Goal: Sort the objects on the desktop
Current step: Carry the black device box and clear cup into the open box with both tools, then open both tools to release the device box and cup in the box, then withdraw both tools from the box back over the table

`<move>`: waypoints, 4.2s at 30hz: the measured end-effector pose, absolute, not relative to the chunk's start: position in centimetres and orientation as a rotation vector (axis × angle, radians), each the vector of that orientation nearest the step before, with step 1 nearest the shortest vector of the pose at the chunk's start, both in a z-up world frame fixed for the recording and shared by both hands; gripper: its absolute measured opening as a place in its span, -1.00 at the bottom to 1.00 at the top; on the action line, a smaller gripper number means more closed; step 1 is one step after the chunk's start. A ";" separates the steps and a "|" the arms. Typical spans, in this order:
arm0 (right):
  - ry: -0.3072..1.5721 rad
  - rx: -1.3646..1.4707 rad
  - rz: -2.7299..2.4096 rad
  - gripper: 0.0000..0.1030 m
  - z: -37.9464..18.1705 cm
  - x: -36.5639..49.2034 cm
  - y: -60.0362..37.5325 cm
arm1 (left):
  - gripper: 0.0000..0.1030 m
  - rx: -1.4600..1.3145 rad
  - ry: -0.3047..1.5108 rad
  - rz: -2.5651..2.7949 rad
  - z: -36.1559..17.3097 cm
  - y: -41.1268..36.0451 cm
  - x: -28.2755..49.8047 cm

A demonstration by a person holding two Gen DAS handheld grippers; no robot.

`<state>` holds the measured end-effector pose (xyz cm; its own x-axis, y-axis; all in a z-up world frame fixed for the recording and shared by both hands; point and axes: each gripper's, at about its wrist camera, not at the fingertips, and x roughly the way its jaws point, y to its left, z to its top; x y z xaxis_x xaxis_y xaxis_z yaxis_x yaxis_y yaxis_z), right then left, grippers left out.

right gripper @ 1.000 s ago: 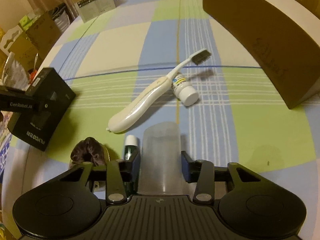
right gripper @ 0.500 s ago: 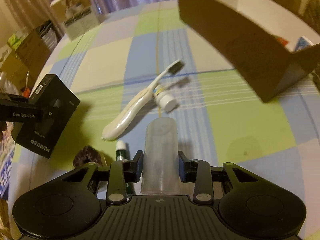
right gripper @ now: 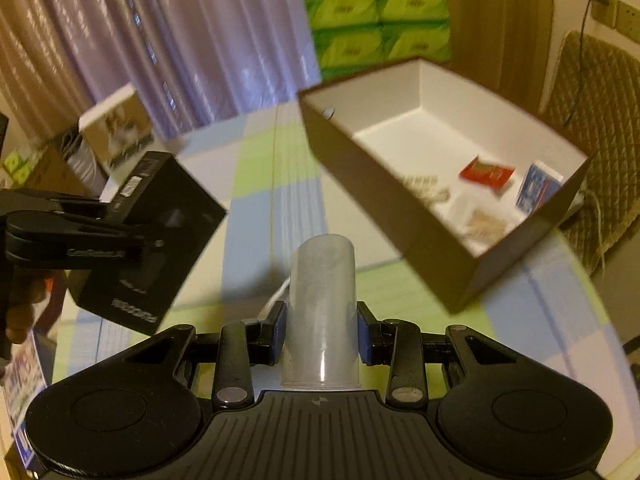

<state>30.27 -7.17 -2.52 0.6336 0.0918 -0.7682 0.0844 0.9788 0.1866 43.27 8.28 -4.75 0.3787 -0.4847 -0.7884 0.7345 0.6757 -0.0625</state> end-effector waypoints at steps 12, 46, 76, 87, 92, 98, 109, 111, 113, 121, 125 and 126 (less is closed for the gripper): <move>0.794 0.230 -0.150 -0.37 -0.4 35.7 -13.7 | -0.26 0.328 0.796 -0.937 -1.8 -3.6 48.1; 0.946 0.280 -0.194 -0.37 -10.1 55.7 -26.2 | -0.26 0.492 0.905 -0.825 -12.6 -19.7 63.5; 0.896 0.264 -0.173 0.58 -10.5 56.6 -26.4 | 0.17 0.501 0.870 -0.765 -11.8 -18.9 64.1; 0.885 0.235 -0.136 0.89 -7.5 52.2 -24.6 | 0.37 0.454 0.839 -0.769 -8.3 -15.7 60.6; 0.850 0.229 -0.146 0.96 -5.8 49.0 -23.8 | 0.39 0.417 0.831 -0.758 -6.8 -13.1 57.8; 0.823 0.249 -0.142 0.96 -4.2 44.7 -22.7 | 0.42 0.392 0.811 -0.746 -5.1 -9.5 53.5; 0.777 0.250 -0.149 0.96 -1.4 38.3 -19.8 | 0.43 0.348 0.764 -0.713 -2.0 -3.5 47.0; 0.770 0.250 -0.152 0.96 -1.0 37.3 -19.4 | 0.44 0.343 0.750 -0.703 -1.6 -2.5 46.0; 0.765 0.248 -0.153 0.96 -0.6 36.2 -18.9 | 0.44 0.327 0.748 -0.697 -1.2 -1.5 45.1; 0.763 0.227 -0.138 0.96 0.4 32.6 -16.5 | 0.44 0.296 0.728 -0.669 0.0 2.5 41.3; 0.767 0.200 -0.108 0.96 0.5 30.9 -14.7 | 0.44 0.285 0.738 -0.670 0.0 4.4 39.4; 0.770 0.196 -0.101 0.96 0.4 30.6 -14.4 | 0.44 0.286 0.742 -0.668 -0.1 4.9 38.9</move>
<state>30.56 -14.40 0.40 0.7143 -0.0192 -0.6996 0.1625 0.9769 0.1390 38.91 4.86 -0.08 0.5447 -0.4573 -0.7030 0.6512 0.7589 0.0109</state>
